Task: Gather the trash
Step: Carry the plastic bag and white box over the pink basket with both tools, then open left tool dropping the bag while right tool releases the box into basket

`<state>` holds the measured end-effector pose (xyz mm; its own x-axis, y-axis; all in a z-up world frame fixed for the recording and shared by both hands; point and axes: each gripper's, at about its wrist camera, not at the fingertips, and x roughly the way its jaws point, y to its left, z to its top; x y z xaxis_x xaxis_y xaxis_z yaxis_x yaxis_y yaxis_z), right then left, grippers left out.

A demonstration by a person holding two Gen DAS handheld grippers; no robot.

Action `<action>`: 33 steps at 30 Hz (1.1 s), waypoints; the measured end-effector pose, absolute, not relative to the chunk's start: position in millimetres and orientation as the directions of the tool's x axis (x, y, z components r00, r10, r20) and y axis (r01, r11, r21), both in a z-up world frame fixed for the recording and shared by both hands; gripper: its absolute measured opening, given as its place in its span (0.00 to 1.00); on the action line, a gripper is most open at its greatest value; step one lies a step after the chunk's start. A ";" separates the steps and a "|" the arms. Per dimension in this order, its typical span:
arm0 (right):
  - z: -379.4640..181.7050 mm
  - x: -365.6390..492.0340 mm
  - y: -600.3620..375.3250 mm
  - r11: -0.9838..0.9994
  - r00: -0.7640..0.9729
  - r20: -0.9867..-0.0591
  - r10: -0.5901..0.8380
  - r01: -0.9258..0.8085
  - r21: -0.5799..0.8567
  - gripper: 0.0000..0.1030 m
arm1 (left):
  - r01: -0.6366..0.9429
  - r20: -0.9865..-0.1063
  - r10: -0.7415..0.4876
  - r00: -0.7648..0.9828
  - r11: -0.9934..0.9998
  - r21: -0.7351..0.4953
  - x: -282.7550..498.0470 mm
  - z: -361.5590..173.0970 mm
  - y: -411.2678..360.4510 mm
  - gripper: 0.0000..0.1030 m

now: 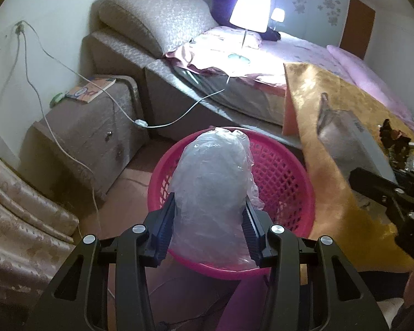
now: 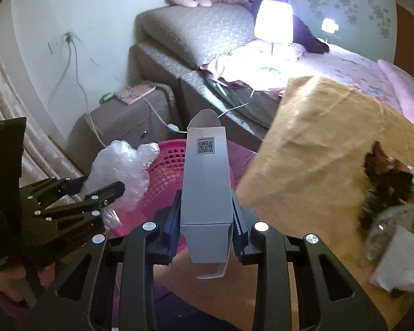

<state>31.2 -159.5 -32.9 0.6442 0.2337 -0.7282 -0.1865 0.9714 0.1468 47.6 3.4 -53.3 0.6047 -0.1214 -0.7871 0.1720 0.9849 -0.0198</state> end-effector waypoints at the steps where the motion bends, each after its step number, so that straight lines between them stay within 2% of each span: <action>1: -35.9 35.1 -158.4 0.971 0.638 -0.733 0.236 -0.189 0.148 0.29 | 0.170 -0.791 -0.118 0.601 0.985 -0.018 48.4 -54.4 3.5 0.42; 8: -50.1 52.8 -145.2 0.966 0.597 -0.761 0.255 -0.198 0.168 0.30 | 0.148 -0.806 -0.101 0.583 0.989 -0.017 53.8 -59.7 8.3 0.45; 12: -53.9 54.8 -141.9 0.962 0.586 -0.764 0.269 -0.204 0.182 0.31 | 0.144 -0.812 -0.100 0.575 0.989 -0.020 54.5 -61.5 9.5 0.54; 14: -54.1 54.6 -140.8 0.960 0.585 -0.762 0.277 -0.206 0.191 0.36 | 0.137 -0.814 -0.100 0.573 0.990 -0.026 54.9 -61.1 11.0 0.62; 15: -53.4 54.0 -141.5 0.959 0.588 -0.759 0.281 -0.207 0.195 0.41 | 0.133 -0.812 -0.098 0.575 0.991 -0.026 55.1 -60.8 11.7 0.64; 18: -50.9 52.0 -142.2 0.959 0.597 -0.751 0.282 -0.202 0.200 0.48 | 0.126 -0.808 -0.093 0.581 0.992 -0.024 55.1 -59.4 13.2 0.65; 26: -44.2 38.4 -155.6 0.962 0.626 -0.730 0.274 -0.166 0.219 0.51 | 0.120 -0.793 -0.092 0.603 0.993 -0.024 51.4 -54.8 13.2 0.71; 33: -35.7 15.6 -175.2 0.975 0.675 -0.705 0.217 -0.115 0.190 0.59 | 0.153 -0.759 -0.117 0.640 0.988 -0.023 42.6 -45.4 5.5 0.75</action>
<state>15.6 -175.2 -35.7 0.6749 0.2171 -0.7053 -0.1146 0.9750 0.1904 42.6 5.5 -45.4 0.6403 -0.1173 -0.7591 0.1532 0.9879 -0.0234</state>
